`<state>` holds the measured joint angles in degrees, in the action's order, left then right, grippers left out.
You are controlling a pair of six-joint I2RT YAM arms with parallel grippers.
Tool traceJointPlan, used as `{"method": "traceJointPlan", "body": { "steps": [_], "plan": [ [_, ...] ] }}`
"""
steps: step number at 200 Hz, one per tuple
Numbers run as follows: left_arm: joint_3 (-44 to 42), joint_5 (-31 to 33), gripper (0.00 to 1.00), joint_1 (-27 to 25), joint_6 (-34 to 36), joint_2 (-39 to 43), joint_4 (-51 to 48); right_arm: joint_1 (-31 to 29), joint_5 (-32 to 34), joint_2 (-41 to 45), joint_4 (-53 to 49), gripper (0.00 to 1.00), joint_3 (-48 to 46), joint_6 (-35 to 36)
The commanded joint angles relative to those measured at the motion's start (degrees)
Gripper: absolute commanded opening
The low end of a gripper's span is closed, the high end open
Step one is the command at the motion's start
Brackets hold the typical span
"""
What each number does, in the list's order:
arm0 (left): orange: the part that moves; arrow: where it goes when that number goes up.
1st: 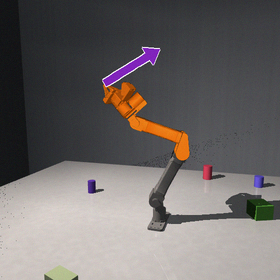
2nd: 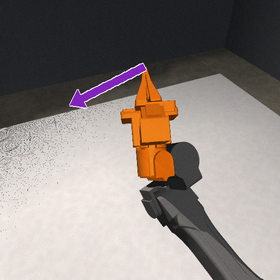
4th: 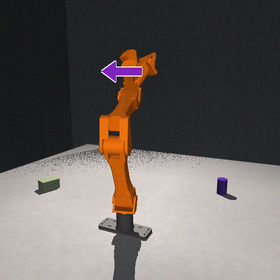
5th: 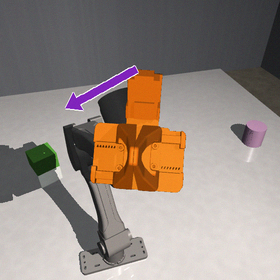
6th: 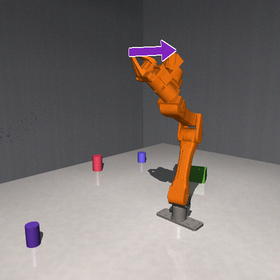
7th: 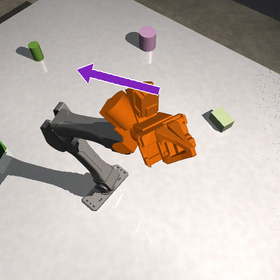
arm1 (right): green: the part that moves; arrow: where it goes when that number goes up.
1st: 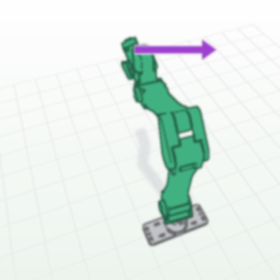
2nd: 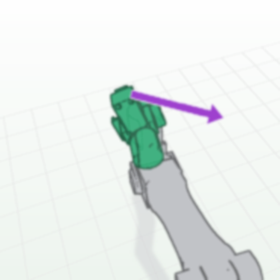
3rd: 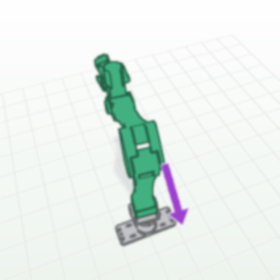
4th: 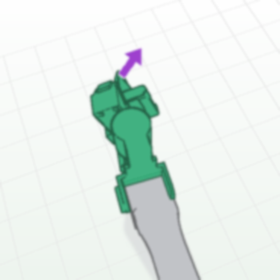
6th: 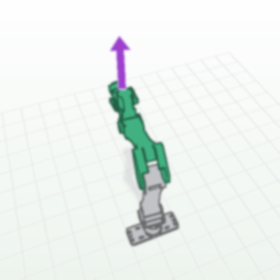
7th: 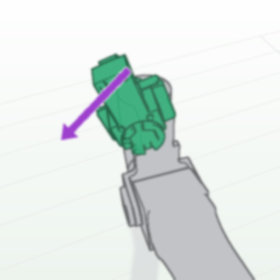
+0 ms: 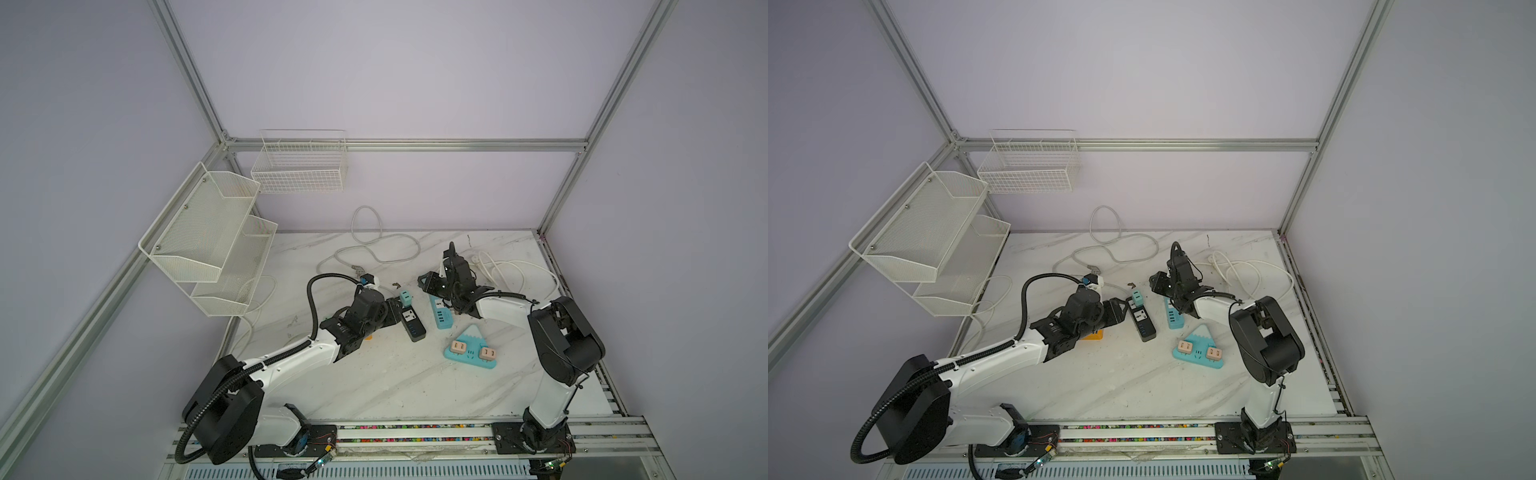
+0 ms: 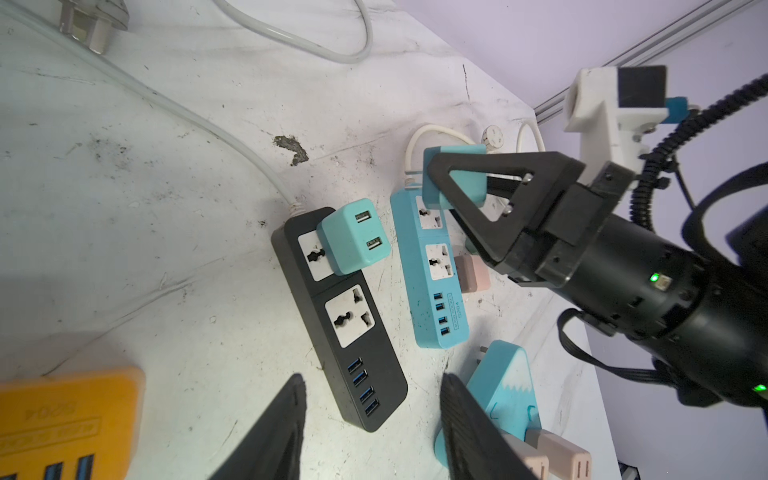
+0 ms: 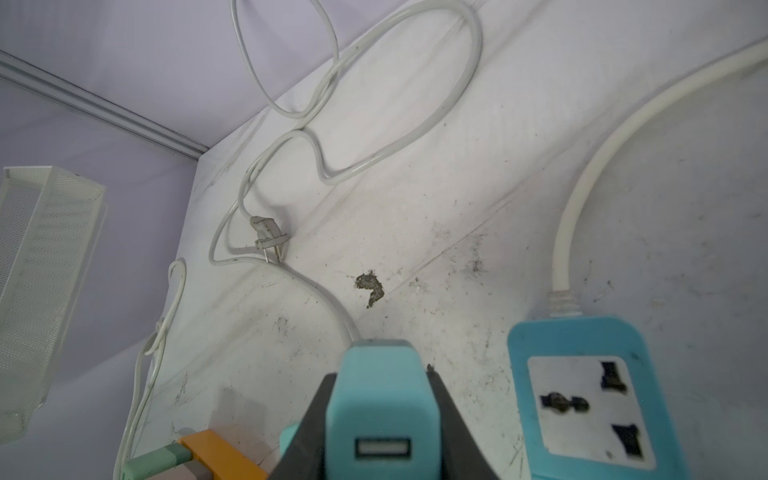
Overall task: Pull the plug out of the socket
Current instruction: 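Pull the teal adapter out of the black strip with the right gripper, lifting away, then lower the teal adapter onto the table and open the right gripper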
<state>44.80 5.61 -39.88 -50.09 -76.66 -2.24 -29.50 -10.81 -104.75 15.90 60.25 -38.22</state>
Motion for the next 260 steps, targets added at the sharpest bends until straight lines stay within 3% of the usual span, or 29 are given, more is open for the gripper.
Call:
{"method": "traceJointPlan", "body": {
  "steps": [1, 130, 260],
  "plan": [
    [-1.7, 0.7, 0.55, -0.1, 1.7, 1.6, 0.2, 0.5, 1.4, -2.2, 4.6, 0.21, 1.9, -4.0],
    [-4.5, 1.0, 0.68, 0.8, -0.1, 1.1, 0.9, 0.4, -0.7, -15.7, 4.6, 0.24, 12.4, -5.3],
    [-3.8, -0.3, 0.72, 1.2, -0.2, 0.0, 0.7, 0.4, -0.5, -21.1, -1.1, 0.33, 18.4, -3.1]
  ]
}}
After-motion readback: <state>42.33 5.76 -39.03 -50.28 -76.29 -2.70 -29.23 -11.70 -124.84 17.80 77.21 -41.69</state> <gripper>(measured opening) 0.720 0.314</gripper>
